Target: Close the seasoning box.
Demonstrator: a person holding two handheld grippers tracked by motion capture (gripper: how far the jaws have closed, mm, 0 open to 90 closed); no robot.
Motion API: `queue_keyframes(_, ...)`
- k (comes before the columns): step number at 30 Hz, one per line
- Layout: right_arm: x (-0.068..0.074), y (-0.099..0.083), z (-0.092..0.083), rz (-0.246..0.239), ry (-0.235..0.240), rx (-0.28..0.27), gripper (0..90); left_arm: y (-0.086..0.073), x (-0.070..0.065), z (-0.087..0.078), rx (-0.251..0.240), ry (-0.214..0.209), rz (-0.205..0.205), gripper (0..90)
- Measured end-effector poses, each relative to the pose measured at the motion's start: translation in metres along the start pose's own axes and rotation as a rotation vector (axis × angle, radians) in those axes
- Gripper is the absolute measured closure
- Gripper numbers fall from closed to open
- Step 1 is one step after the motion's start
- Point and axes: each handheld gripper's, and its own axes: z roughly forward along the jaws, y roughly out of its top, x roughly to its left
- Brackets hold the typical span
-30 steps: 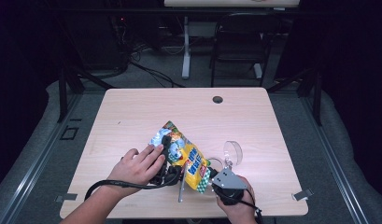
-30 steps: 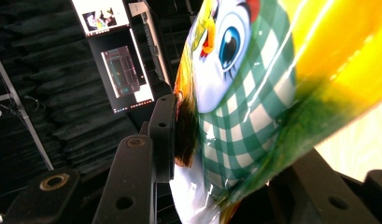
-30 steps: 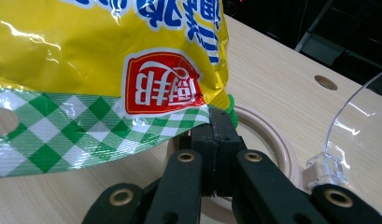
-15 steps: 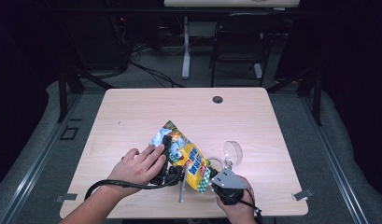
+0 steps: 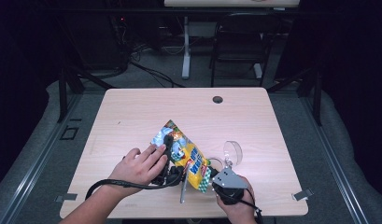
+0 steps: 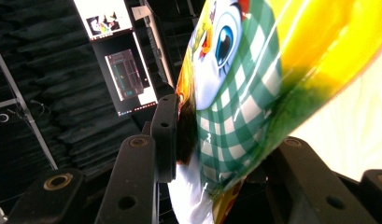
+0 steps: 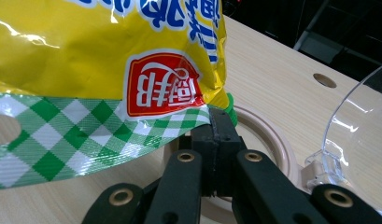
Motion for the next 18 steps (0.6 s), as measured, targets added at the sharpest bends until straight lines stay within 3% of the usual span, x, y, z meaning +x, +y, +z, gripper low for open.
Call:
queue_keyframes(6,-0.0005,-0.0003,0.0001,0.005,-0.004,-0.003,90.0,0.0017,0.0024,-0.0026,-0.010,0.023,0.011,65.6)
queue_keyframes(9,-0.0004,-0.0003,0.0000,0.006,-0.003,-0.005,90.0,0.0027,0.0022,-0.0034,-0.016,0.011,0.009,69.2)
queue_keyframes(10,-0.0013,0.0008,-0.0022,0.001,0.019,0.023,90.0,0.0027,0.0022,-0.0034,-0.016,0.011,0.009,70.5)
queue_keyframes(11,0.0001,0.0001,-0.0002,0.004,-0.003,-0.007,90.0,0.0035,0.0012,-0.0031,-0.021,0.021,0.010,71.4)
queue_keyframes(12,0.0001,0.0001,-0.0002,0.004,-0.003,-0.007,90.0,0.0035,0.0012,-0.0031,-0.021,0.021,0.010,71.8)
queue_keyframes(13,0.0001,-0.0002,0.0000,0.003,-0.002,-0.007,90.0,0.0035,0.0019,-0.0031,-0.021,-0.005,0.003,72.1)
queue_keyframes(18,0.0000,-0.0006,0.0001,0.003,0.000,-0.005,90.0,0.0044,0.0033,-0.0053,-0.024,0.000,0.017,73.9)
